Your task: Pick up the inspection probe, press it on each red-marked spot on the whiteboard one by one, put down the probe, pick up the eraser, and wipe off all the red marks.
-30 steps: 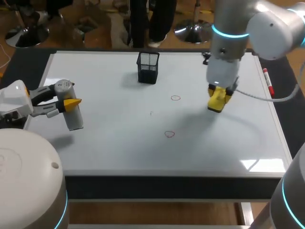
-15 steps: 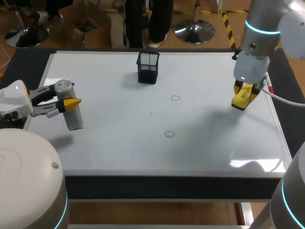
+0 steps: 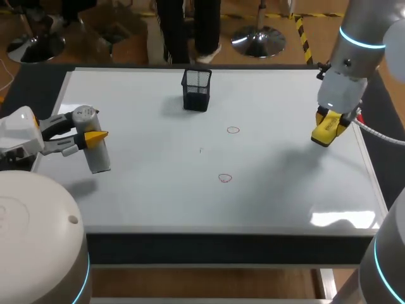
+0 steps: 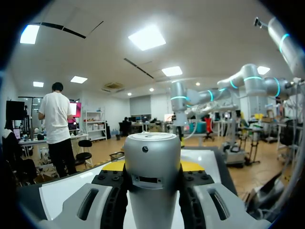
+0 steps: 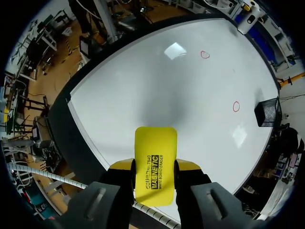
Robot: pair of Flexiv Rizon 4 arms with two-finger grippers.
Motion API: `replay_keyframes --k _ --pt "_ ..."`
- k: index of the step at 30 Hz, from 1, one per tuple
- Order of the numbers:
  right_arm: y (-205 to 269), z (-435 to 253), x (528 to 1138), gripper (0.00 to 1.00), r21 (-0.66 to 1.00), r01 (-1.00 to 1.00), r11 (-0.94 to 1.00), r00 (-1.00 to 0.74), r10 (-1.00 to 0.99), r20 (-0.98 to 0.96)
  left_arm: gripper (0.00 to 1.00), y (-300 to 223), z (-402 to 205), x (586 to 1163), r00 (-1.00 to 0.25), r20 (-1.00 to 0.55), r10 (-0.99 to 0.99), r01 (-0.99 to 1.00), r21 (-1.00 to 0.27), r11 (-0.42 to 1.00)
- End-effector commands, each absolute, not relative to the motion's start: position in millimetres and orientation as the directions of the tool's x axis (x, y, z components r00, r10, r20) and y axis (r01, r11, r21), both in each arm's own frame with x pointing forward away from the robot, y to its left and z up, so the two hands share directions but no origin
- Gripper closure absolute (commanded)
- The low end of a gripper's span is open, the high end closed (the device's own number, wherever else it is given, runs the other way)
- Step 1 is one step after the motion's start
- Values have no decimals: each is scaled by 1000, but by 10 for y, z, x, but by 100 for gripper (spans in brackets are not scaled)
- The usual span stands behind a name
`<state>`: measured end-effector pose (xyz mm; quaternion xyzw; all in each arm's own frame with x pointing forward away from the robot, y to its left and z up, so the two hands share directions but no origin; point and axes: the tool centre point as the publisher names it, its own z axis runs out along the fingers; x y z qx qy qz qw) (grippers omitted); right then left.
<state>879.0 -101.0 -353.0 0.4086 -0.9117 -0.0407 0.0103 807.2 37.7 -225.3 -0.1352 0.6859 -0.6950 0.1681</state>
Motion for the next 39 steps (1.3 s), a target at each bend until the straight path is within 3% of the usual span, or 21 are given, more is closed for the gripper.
replay_keyframes --k 1,10,39 --pt "-1019 -3523 8786 100 80 -746 662 -664 -747 -14 100 380 -2240 8066 -907 -43 -419 49 -999 -2" --pt "-1019 -3523 8786 100 80 -746 662 -664 -747 -14 100 328 -2228 8061 -913 -37 -407 46 -999 -12" --pt "-1019 -3523 8786 100 80 -746 662 -664 -747 -14 100 -1680 -1928 8150 -989 -41 -142 56 -993 -104"
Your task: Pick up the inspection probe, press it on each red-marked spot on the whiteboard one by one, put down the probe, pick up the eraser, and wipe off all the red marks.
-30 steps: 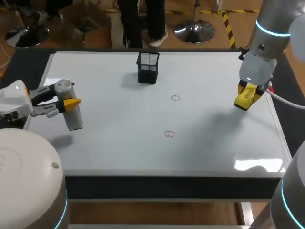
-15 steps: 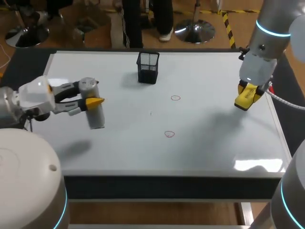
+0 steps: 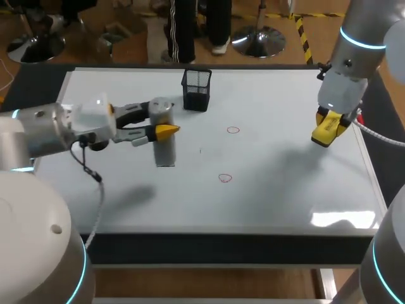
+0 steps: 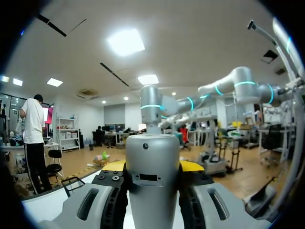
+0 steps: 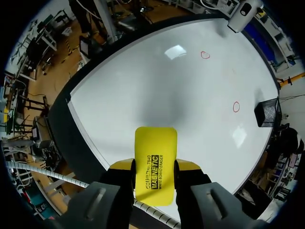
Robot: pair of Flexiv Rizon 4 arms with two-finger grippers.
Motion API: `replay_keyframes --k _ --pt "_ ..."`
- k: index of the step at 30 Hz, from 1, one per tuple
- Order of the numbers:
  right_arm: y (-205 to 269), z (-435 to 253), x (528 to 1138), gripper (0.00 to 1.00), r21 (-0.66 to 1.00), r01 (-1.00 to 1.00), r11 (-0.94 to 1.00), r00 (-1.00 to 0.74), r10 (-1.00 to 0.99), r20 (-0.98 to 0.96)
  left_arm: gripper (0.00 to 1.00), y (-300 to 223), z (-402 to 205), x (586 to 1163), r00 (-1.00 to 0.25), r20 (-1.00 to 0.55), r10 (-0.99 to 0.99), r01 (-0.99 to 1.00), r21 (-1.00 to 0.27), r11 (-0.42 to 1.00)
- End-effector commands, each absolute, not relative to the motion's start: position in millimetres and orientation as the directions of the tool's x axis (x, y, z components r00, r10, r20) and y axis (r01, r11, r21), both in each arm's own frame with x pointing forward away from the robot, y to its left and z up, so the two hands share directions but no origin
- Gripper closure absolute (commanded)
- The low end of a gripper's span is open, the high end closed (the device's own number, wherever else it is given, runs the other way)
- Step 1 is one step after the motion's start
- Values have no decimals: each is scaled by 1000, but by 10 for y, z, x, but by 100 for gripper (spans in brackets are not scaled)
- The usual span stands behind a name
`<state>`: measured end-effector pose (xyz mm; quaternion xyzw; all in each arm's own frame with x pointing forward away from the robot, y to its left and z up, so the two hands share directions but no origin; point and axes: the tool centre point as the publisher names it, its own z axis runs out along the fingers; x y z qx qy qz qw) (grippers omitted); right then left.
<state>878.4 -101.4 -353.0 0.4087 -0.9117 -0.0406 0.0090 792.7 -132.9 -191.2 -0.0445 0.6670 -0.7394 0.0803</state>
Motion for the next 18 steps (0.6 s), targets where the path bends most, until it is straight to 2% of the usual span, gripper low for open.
replay_keyframes --k 1,18 --pt "-1019 -3523 8786 100 80 -746 662 -664 -747 -14 100 -1739 -1919 8175 -990 -41 -136 55 -993 -106" --pt "-1019 -3523 8786 100 80 -746 662 -664 -747 -14 100 -2629 -2013 8857 -998 -55 -3 55 -992 -115"
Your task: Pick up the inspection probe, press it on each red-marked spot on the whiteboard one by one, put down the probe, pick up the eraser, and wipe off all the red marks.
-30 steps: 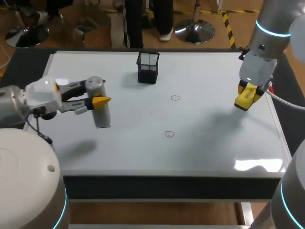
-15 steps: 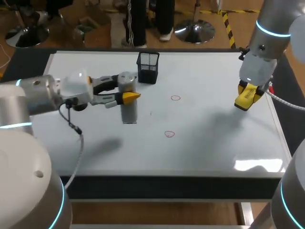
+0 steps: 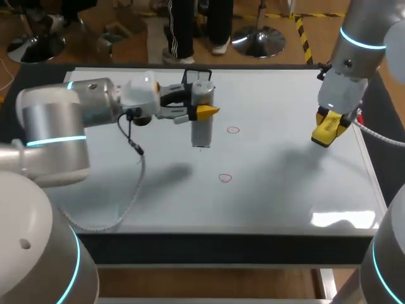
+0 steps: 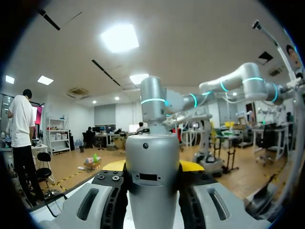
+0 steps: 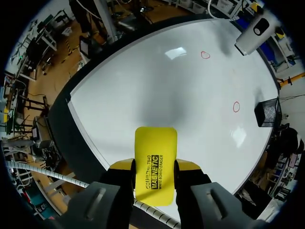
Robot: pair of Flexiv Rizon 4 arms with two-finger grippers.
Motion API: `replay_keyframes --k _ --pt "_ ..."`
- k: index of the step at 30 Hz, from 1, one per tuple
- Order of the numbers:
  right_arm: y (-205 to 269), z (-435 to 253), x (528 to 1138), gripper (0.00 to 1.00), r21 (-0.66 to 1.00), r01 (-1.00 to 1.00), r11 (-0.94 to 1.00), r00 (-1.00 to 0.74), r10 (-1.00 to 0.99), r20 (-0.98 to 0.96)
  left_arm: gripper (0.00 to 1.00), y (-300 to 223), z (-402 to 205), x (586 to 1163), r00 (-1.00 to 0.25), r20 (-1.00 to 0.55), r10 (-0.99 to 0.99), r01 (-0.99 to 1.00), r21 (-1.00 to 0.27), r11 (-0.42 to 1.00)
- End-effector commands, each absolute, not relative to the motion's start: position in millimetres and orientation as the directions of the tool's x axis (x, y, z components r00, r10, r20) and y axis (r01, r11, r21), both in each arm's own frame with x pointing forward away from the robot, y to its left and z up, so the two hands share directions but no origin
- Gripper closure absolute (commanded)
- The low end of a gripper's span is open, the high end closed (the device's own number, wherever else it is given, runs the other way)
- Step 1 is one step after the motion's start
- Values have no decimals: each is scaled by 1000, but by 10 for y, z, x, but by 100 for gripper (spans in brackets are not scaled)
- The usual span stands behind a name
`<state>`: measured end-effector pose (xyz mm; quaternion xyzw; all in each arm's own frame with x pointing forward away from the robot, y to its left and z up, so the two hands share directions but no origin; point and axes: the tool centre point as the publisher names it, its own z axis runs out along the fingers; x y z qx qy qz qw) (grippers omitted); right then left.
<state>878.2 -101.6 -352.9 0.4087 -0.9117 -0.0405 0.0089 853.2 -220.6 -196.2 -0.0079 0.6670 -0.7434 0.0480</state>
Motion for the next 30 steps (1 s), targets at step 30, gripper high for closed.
replay_keyframes --k 30 --pt "-1019 -3523 8786 100 80 -746 662 -664 -747 -14 100 -3021 -2480 9564 -1000 -25 17 23 -992 -126"
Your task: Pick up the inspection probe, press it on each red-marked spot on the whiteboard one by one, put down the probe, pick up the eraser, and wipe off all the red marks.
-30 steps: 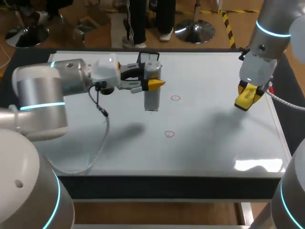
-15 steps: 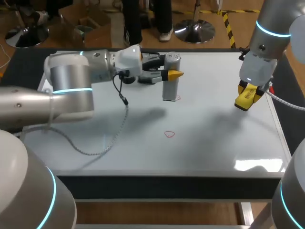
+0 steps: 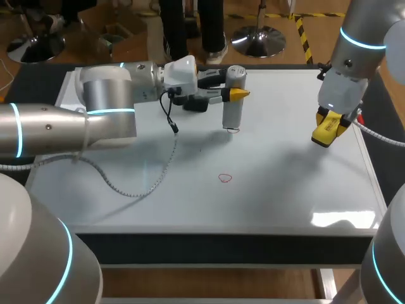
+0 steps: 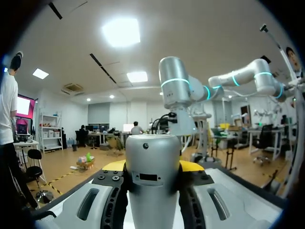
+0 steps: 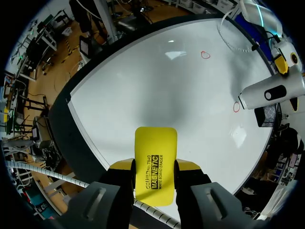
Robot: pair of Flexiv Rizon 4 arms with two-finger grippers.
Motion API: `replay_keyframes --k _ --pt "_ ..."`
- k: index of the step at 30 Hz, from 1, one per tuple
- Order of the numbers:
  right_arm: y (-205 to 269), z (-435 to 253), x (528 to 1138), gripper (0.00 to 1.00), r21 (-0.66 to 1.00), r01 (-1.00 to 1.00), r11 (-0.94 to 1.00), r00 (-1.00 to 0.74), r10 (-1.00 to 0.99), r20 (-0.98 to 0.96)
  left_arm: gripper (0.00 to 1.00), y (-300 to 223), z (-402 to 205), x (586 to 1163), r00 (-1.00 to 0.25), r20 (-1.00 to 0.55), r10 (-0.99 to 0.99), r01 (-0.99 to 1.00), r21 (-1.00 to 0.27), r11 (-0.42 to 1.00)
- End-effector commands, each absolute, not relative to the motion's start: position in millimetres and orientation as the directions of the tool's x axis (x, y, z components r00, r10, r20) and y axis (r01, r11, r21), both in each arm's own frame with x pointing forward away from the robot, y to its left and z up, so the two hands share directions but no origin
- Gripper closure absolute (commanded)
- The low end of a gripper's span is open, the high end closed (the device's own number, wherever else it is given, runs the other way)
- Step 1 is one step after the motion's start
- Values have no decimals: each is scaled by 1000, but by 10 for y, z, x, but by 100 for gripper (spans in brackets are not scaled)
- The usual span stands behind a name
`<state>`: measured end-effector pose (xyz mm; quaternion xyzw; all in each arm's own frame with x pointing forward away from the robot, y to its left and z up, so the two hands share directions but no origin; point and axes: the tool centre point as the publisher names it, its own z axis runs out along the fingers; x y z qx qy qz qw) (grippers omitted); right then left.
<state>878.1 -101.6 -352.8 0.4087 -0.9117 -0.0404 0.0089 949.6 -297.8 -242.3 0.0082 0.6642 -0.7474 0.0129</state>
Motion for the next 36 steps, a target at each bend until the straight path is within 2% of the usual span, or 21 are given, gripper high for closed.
replay_keyframes --k 1,36 --pt "-1019 -3523 8786 100 80 -746 662 -664 -747 -14 100 -3023 -2502 9581 -1000 -24 16 22 -992 -128" --pt "-1019 -3523 8786 100 80 -746 662 -664 -747 -14 100 -3075 -2748 9673 -1000 -21 18 18 -988 -153"
